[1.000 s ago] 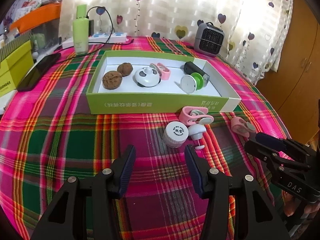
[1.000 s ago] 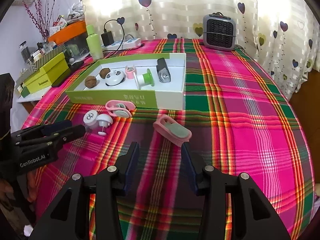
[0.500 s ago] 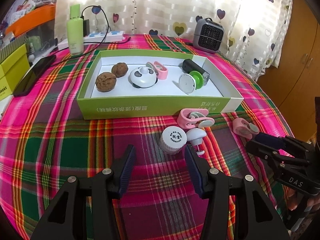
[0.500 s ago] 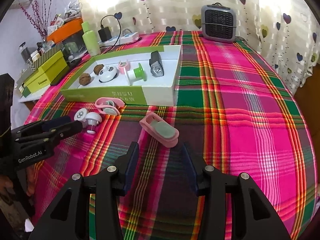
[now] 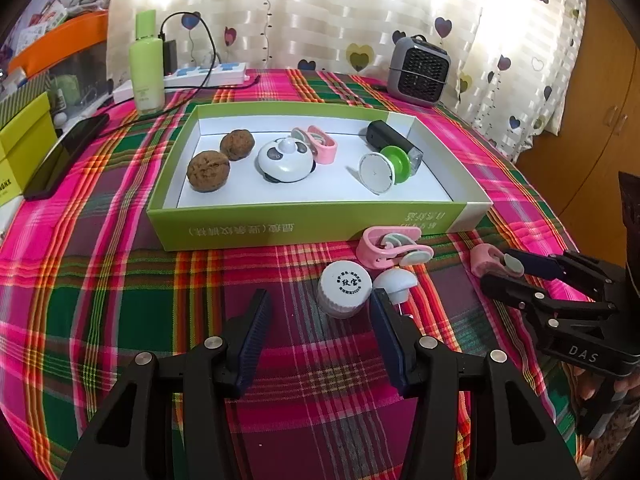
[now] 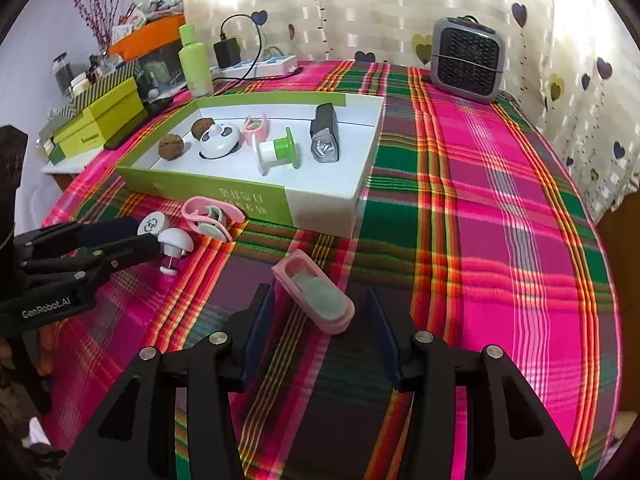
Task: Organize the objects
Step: 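Close the right gripper on a pink clip while the left gripper approaches the white round cap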
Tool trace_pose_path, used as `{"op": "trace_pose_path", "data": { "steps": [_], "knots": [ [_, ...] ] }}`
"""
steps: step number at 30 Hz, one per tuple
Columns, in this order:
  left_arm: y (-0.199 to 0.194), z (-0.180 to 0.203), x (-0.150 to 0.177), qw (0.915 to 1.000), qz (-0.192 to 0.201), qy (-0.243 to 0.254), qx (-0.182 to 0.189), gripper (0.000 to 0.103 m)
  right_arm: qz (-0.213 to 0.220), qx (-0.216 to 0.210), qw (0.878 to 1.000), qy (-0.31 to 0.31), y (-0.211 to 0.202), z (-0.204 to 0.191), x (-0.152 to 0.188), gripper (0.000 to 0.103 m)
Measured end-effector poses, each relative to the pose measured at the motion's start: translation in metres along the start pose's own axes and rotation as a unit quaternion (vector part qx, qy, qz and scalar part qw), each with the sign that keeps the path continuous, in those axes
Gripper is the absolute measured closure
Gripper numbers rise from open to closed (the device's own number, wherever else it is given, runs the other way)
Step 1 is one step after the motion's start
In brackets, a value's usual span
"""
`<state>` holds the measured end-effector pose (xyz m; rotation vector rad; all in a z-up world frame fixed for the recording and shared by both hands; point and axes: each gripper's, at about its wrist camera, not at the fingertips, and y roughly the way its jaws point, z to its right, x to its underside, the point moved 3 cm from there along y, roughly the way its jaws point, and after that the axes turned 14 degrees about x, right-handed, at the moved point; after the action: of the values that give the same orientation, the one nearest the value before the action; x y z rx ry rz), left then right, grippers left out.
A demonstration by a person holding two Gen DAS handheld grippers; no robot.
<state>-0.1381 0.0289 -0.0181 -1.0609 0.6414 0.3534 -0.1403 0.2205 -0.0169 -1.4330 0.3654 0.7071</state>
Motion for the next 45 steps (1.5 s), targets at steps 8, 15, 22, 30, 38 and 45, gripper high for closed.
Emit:
{"op": "trace_pose_path", "data": {
  "steps": [8,15,22,30,38,45],
  "knots": [
    [0.002,-0.004,-0.005,1.0,0.001,-0.002,-0.005,0.053,0.005,0.012,0.999,-0.04,0.004,-0.01,-0.004,0.054],
    [0.004,-0.005,-0.008,0.9999,0.002,0.0,-0.015,0.053,0.005,0.009,0.999,-0.043,0.004,-0.012,-0.005,0.054],
    [0.007,-0.004,-0.011,0.9998,0.002,0.001,-0.021,0.053,0.006,0.01,0.999,-0.044,0.004,-0.013,-0.007,0.054],
    [0.008,-0.006,-0.013,0.9997,0.003,-0.001,-0.022,0.053,0.009,0.008,0.999,-0.046,0.004,-0.016,-0.009,0.068],
    [0.008,-0.006,-0.014,0.9997,0.003,-0.001,-0.025,0.054,0.009,0.003,0.999,-0.041,0.004,-0.017,-0.009,0.077],
    [0.008,-0.01,-0.017,0.9995,0.006,-0.008,-0.031,0.063,0.006,0.0,1.0,-0.026,0.004,-0.014,-0.009,0.081]
  ]
}}
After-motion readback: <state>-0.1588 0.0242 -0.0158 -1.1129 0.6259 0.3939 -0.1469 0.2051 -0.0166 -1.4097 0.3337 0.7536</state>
